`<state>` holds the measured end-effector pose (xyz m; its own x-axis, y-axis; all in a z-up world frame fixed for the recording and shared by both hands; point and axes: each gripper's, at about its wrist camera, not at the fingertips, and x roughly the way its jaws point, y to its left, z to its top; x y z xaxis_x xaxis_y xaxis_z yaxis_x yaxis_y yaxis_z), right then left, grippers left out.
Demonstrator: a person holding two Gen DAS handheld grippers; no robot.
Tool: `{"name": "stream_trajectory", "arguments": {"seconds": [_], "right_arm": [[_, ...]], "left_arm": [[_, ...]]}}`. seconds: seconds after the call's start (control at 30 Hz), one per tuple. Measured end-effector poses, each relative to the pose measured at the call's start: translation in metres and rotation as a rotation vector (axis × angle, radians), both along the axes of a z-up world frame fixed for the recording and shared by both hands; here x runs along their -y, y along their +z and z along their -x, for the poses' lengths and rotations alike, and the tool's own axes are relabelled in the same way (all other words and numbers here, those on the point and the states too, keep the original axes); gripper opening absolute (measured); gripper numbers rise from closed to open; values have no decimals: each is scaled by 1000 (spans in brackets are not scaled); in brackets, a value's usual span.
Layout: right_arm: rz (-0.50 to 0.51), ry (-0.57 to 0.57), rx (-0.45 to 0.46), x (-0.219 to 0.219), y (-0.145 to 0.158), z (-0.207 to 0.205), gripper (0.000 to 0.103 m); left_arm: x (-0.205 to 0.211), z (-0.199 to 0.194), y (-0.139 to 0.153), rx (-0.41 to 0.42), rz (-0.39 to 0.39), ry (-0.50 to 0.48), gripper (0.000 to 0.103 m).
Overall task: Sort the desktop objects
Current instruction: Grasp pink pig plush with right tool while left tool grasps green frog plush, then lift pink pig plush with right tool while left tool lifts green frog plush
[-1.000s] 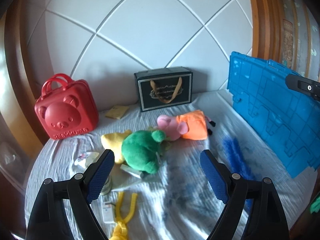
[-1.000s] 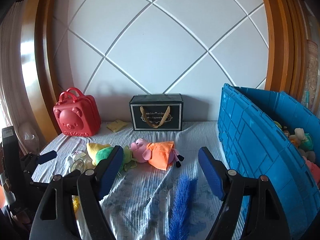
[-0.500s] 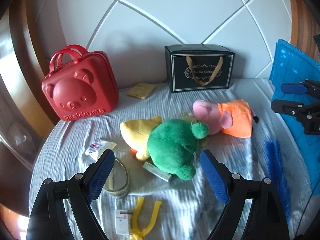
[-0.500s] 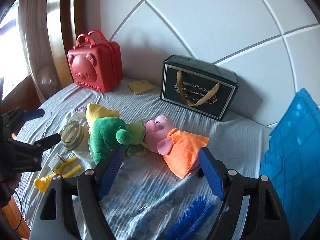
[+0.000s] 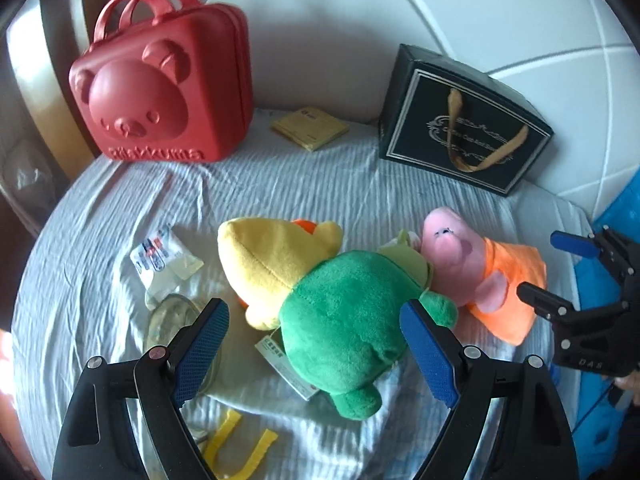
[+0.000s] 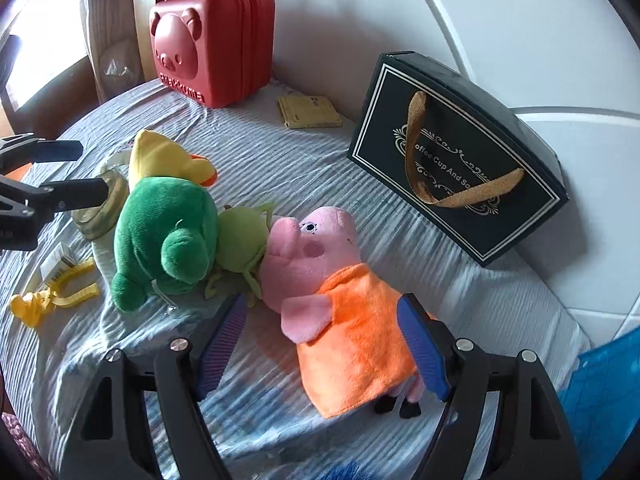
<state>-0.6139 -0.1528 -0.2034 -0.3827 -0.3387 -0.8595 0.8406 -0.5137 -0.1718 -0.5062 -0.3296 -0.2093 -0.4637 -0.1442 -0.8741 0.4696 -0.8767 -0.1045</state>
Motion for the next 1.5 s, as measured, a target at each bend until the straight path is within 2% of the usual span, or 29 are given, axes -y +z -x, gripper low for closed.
{"name": "stream_trajectory", "arguments": {"seconds": [0.13, 0.23, 0.3, 0.33, 0.37, 0.4, 0.47, 0.57, 0.67, 0.77, 0.87, 0.93, 1.07, 1.23, 1.33, 1.5], "right_arm": [[-141, 102, 11, 25, -29, 17, 77], [-231, 166, -5, 39, -50, 24, 77], [-272, 201, 1, 46, -63, 29, 77], [-299, 217, -11, 48, -70, 30, 77], [-308, 230, -11, 50, -74, 33, 82], [-314, 243, -8, 52, -78, 35, 91], [-315, 246, 17, 54, -83, 43, 101], [-300, 240, 81, 55, -88, 55, 103], [-286, 244, 131, 57, -93, 58, 103], [-299, 258, 196, 60, -102, 54, 103], [-373, 319, 137, 58, -115, 37, 103], [-389, 328, 111, 55, -119, 33, 103], [-395, 297, 77, 54, -123, 33, 103], [-360, 218, 73, 51, -121, 35, 103], [-356, 183, 67, 51, -119, 34, 103], [-390, 124, 93, 55, -117, 37, 103]], "left_arm": [[14, 19, -26, 93, -83, 101, 88], [24, 30, -41, 124, -164, 164, 88], [26, 31, -46, 129, -186, 210, 91], [25, 32, -48, 134, -178, 236, 97], [25, 32, -49, 140, -171, 262, 103], [25, 33, -51, 141, -167, 280, 103], [24, 37, -56, 131, -167, 294, 103], [24, 50, -60, 132, -144, 308, 103], [32, 62, -61, 128, -184, 331, 103], [38, 72, -70, 144, -238, 318, 103], [39, 73, -71, 152, -249, 291, 103], [36, 68, -70, 149, -259, 317, 103], [22, 77, -73, 155, -164, 335, 103], [26, 91, -83, 194, -106, 348, 103], [25, 90, -89, 209, -122, 320, 103], [9, 76, -88, 203, -114, 204, 101]]}}
